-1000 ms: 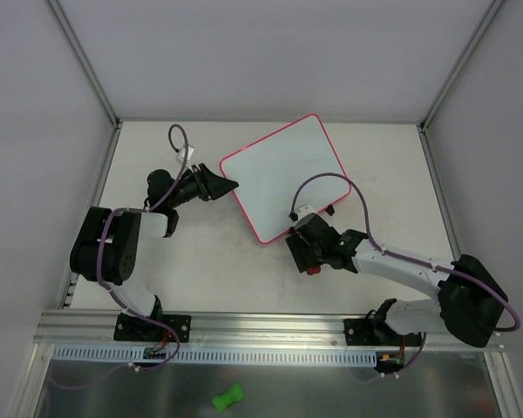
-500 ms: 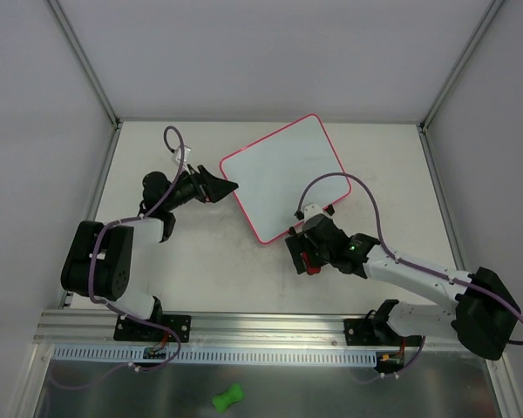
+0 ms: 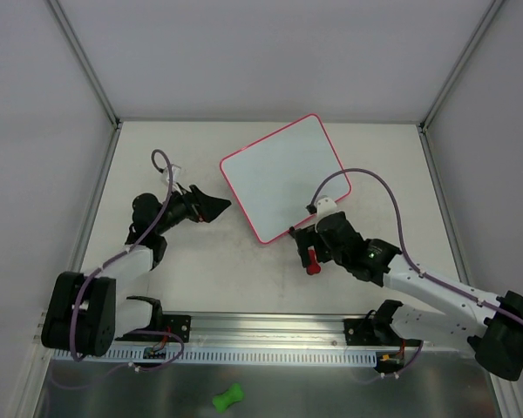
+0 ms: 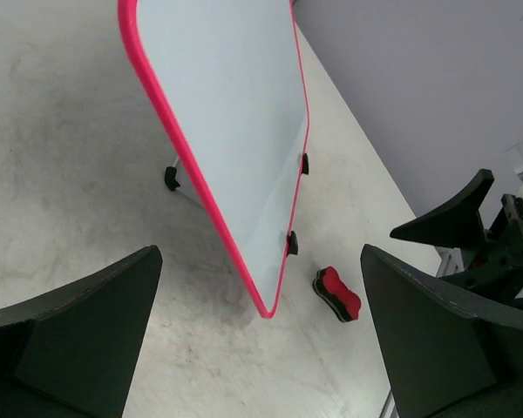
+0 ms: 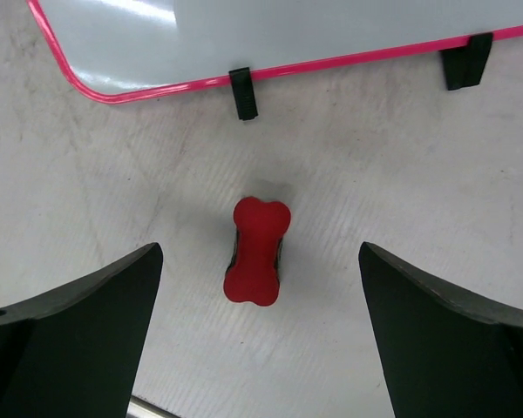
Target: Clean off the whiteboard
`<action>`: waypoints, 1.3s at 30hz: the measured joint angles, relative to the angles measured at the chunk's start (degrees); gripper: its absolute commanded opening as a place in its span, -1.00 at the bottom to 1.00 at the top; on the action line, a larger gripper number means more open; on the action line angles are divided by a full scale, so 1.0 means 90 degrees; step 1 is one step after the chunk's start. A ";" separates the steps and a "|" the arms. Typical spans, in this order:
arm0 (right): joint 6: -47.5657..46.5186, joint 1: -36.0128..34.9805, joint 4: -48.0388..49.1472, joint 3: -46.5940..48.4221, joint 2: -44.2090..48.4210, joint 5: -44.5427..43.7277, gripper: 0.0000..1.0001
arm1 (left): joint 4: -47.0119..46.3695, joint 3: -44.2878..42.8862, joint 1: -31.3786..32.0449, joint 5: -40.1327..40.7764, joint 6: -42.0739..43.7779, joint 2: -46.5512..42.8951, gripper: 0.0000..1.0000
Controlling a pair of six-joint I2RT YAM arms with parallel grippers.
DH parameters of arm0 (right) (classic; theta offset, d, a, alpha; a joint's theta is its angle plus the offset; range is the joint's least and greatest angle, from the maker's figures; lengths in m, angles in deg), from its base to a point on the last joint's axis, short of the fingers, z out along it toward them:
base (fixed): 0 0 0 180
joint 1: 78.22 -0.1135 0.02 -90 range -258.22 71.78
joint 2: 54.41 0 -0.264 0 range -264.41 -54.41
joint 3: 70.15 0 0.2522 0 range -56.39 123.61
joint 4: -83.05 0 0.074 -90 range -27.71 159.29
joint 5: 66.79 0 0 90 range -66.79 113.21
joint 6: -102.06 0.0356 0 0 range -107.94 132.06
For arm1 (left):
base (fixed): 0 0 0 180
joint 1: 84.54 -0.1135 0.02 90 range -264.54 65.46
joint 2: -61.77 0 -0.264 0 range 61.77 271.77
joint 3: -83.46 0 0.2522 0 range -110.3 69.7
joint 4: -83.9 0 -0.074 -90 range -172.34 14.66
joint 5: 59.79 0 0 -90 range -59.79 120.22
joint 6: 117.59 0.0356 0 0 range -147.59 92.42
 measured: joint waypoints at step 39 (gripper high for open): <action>0.0165 0.0044 0.0583 -0.2106 0.3580 -0.0930 0.98 | 0.5552 0.1056 0.0714 0.1644 0.1421 -0.5629 0.98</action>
